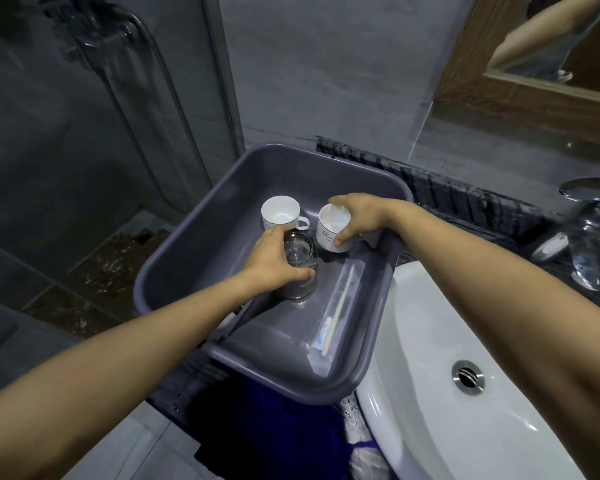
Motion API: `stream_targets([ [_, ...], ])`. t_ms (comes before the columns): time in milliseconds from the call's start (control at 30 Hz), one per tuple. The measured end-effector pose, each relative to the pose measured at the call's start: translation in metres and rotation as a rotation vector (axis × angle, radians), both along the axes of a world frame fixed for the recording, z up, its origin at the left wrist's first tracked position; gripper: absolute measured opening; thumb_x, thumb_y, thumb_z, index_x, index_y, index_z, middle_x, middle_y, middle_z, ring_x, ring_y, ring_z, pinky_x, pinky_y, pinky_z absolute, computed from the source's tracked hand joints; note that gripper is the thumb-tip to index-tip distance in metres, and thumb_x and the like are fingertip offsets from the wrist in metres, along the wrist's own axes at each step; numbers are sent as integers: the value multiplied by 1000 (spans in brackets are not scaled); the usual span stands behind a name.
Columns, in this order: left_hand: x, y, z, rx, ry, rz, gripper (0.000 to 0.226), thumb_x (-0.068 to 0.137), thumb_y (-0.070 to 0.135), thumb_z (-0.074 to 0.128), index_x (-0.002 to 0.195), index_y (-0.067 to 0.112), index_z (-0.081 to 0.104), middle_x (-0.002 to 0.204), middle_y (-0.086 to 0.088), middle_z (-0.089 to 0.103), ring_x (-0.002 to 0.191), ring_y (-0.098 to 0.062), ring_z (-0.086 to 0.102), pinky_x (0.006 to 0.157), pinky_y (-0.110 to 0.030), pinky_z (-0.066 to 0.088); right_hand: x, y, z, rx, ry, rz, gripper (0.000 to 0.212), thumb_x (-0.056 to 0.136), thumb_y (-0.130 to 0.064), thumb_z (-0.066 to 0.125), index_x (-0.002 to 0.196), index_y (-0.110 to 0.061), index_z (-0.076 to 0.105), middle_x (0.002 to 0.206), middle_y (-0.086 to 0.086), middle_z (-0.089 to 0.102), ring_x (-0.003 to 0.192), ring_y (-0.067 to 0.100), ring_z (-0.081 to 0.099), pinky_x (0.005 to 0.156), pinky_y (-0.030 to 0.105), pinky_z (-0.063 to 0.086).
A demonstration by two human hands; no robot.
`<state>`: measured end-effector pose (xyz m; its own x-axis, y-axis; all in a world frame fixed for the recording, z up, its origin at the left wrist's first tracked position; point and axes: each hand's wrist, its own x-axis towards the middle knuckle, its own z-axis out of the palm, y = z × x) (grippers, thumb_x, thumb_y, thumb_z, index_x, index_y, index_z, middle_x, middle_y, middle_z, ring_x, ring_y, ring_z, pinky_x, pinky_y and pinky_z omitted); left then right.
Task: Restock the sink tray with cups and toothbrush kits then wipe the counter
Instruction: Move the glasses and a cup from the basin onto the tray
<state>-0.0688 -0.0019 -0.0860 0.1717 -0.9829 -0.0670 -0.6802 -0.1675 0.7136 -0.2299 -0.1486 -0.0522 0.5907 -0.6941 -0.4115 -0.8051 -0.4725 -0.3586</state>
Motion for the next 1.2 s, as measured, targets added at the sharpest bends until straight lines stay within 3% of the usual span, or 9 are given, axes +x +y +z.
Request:
stream_targets([
  [133, 5, 6, 20, 1, -34, 27, 82, 53, 34, 85, 123, 14, 48, 123, -6, 53, 109, -19, 52, 83, -19, 36, -5, 10, 23, -28, -69, -39, 95, 66, -35, 80, 144, -18, 29, 144, 6, 41, 128, 26, 42, 105, 36, 39],
  [267, 13, 12, 54, -78, -44, 31, 78, 51, 37, 85, 119, 15, 51, 117, -2, 59, 92, -9, 51, 78, -21, 37, -10, 24, 57, -73, -94, -85, 88, 63, -34, 82, 137, -19, 36, 135, 4, 48, 114, 24, 50, 96, 43, 48],
  [433, 17, 19, 99, -128, -90, -22, 78, 50, 41, 85, 116, 15, 52, 110, 1, 62, 88, -9, 52, 76, -23, 38, -25, 49, 104, -117, -111, -145, 81, 64, -34, 81, 133, -18, 40, 117, -3, 49, 105, 19, 49, 88, 30, 42],
  [667, -3, 31, 152, -169, -128, -164, 82, 52, 42, 84, 121, 12, 51, 119, -2, 61, 106, -18, 57, 82, -24, 40, -65, 101, 164, -136, -149, -223, 43, 62, -32, 80, 93, -30, 51, 93, -8, 58, 90, 20, 55, 73, 32, 46],
  [800, -30, 36, 175, -224, -108, -240, 74, 53, 42, 84, 115, 16, 54, 112, 0, 63, 100, -16, 57, 77, -24, 39, -99, 133, 185, -150, -140, -283, 47, 55, -37, 78, 96, -28, 57, 97, -3, 65, 89, 26, 60, 71, 38, 51],
  [933, -67, 41, 193, -243, -79, -345, 76, 54, 43, 84, 117, 15, 52, 115, 0, 61, 95, -12, 51, 77, -25, 38, -142, 158, 198, -179, -77, -346, 67, 59, -40, 78, 116, -15, 51, 115, 5, 62, 104, 29, 58, 91, 44, 47],
  [1000, -90, 45, 199, -250, -71, -400, 78, 55, 43, 84, 119, 14, 51, 118, -1, 60, 97, -13, 52, 78, -25, 38, -167, 171, 203, -175, -50, -378, 62, 60, -42, 78, 112, -21, 51, 106, -4, 60, 99, 25, 57, 88, 42, 50],
  [1100, -127, 52, 201, -253, -54, -462, 82, 55, 43, 84, 123, 13, 49, 125, -3, 58, 105, -14, 52, 81, -24, 38, -207, 194, 208, -149, -76, -443, 58, 60, -38, 79, 110, -26, 51, 96, -10, 58, 88, 16, 57, 70, 30, 49],
  [1200, -170, 57, 201, -244, -83, -533, 86, 55, 44, 83, 127, 13, 46, 129, -3, 55, 114, -18, 52, 83, -24, 38, -252, 215, 207, -159, -86, -510, 64, 64, -35, 79, 120, -22, 50, 109, -8, 58, 96, 15, 55, 71, 23, 44],
])
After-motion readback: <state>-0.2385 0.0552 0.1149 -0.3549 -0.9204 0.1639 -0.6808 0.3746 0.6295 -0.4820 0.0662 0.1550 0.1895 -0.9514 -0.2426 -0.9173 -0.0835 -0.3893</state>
